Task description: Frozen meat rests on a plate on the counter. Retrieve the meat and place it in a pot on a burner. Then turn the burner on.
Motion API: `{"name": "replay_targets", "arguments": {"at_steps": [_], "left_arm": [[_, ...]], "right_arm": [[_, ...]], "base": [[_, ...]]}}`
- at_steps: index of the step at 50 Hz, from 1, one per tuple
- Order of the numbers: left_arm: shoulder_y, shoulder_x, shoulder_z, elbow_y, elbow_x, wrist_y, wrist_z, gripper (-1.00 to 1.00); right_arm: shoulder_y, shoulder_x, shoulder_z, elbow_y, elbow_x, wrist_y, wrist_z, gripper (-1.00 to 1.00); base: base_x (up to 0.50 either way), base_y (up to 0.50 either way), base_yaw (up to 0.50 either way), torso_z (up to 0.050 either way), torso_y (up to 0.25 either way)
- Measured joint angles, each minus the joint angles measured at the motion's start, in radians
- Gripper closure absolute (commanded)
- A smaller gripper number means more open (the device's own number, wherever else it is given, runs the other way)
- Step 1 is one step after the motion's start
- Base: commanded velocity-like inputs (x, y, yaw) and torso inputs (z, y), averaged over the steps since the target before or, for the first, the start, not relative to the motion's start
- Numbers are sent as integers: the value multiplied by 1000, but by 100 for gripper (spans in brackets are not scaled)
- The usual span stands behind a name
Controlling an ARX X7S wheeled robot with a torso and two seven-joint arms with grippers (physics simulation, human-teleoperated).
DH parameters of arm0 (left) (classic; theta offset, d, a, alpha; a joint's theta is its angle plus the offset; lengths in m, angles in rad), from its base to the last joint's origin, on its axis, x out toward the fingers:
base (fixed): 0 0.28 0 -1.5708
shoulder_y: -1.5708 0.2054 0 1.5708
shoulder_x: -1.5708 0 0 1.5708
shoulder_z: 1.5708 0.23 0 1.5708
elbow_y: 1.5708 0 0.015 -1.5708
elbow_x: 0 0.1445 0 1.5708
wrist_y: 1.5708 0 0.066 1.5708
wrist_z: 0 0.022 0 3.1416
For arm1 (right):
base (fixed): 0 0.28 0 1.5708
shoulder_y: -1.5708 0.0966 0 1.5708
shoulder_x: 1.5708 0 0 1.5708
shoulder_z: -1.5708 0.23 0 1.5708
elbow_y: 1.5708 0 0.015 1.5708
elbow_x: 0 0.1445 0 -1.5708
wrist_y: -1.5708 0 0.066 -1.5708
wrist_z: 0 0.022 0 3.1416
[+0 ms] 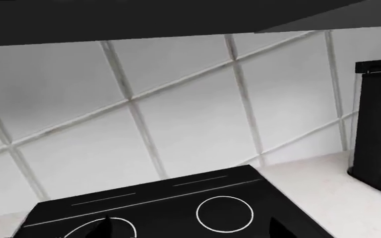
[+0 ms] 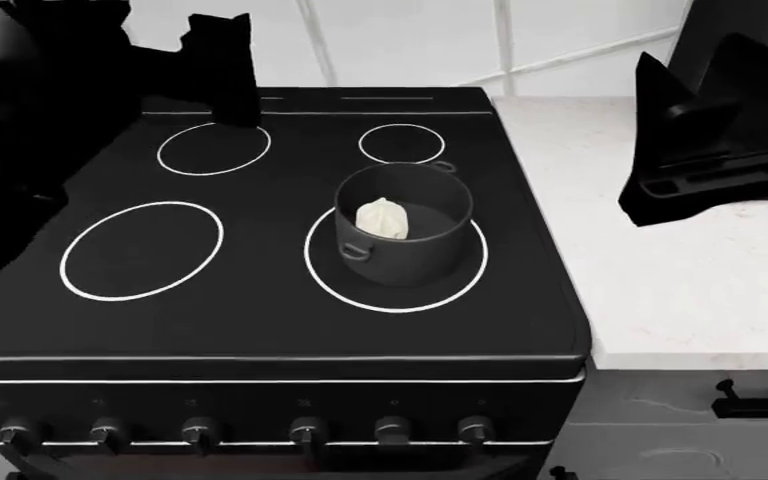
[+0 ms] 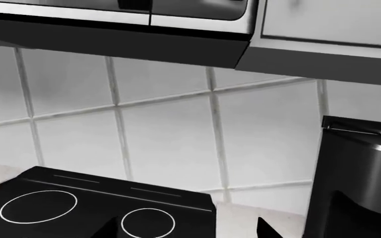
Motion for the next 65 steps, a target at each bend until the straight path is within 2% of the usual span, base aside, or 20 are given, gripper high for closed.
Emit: {"name": "replay_targets", "arguments": {"at_steps": [23,30,54,65], "left_arm": [[4,-82,-73,98,-82,16,-88,-100],[47,-103,-103,137,-106,36,-102,-100],[532,-186,-331,476,31,226,-5,-100],[713,-193,-434,611,128,294,66,-100]], "right_arm": [[39,-18,-48,-6,-6,5,22,-100],[37,-21,-46,-13,-22,5,12,-100],[61,-34,-69,-28,-40,8,7,-100],[45,-33,-57,-30,-41,-11,11,-100]], "base": [[-85,27,0,0,0],[0,71,0,0,0],[0,500,0,0,0],[0,0,0,-14,0]]}}
